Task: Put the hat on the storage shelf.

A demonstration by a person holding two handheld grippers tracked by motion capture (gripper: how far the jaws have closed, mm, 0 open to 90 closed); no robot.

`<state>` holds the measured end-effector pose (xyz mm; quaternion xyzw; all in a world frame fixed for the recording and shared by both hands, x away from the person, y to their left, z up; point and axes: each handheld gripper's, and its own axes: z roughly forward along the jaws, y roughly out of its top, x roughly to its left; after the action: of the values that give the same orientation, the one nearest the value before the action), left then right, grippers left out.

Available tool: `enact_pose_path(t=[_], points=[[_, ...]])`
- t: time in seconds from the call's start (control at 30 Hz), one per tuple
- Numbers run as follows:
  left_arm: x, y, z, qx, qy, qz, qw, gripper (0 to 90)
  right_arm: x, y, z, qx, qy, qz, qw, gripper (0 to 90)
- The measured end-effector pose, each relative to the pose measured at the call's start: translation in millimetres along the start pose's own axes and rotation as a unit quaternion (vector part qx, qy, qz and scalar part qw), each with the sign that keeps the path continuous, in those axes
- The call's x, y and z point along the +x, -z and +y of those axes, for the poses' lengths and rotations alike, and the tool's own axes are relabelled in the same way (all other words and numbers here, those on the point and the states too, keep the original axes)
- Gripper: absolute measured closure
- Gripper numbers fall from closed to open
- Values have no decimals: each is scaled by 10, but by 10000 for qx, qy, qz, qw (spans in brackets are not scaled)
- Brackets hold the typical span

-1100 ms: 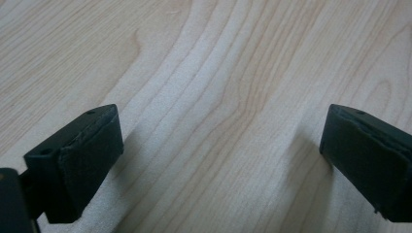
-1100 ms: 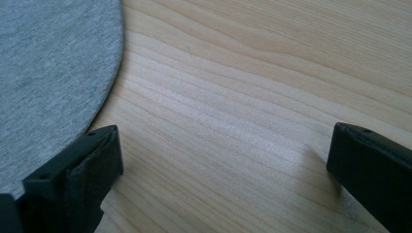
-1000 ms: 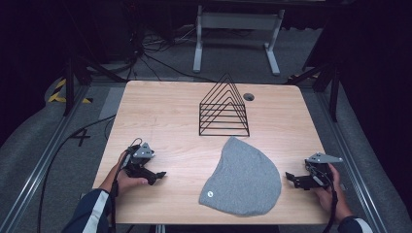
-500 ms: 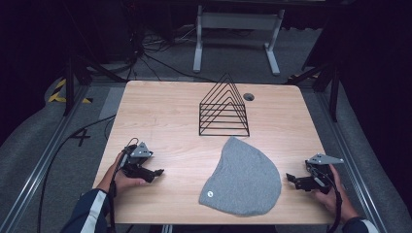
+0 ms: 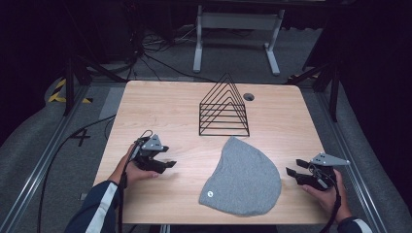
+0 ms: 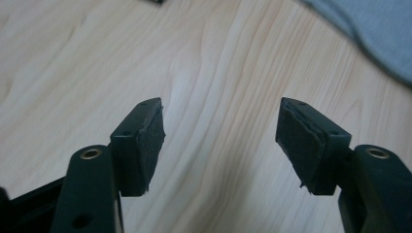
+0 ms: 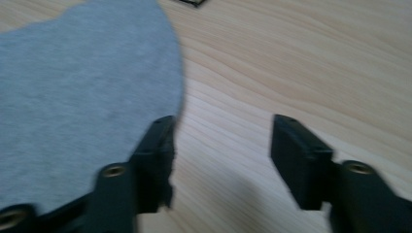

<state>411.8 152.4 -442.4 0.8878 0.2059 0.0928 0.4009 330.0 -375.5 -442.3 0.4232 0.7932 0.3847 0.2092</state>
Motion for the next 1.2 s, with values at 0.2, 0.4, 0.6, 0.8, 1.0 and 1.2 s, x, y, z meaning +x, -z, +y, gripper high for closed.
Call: enact_pose_path(t=[0.2, 0.4, 0.6, 0.8, 1.0, 1.2], points=[[-163, -333, 418, 37, -451, -355, 9983, 411, 546, -165, 250, 14, 733, 737, 9946, 709], [-288, -703, 807, 311, -969, -732, 9921, 511, 1116, -444, 352, 201, 1345, 1499, 9793, 801], [-325, -1056, 1029, 177, -994, -796, 9917, 540, 1454, -520, 349, 227, 1714, 1962, 9652, 834], [-381, -1378, 1108, 441, -1161, -745, 9895, 582, 1606, -570, 291, 376, 1876, 2283, 9546, 850], [-381, -1455, 1079, 604, -1116, -731, 9892, 621, 1584, -603, 229, 605, 1942, 2269, 9524, 866], [-403, -1263, 947, 790, -1215, -605, 9876, 667, 1520, -597, 236, 643, 1924, 2230, 9535, 866]])
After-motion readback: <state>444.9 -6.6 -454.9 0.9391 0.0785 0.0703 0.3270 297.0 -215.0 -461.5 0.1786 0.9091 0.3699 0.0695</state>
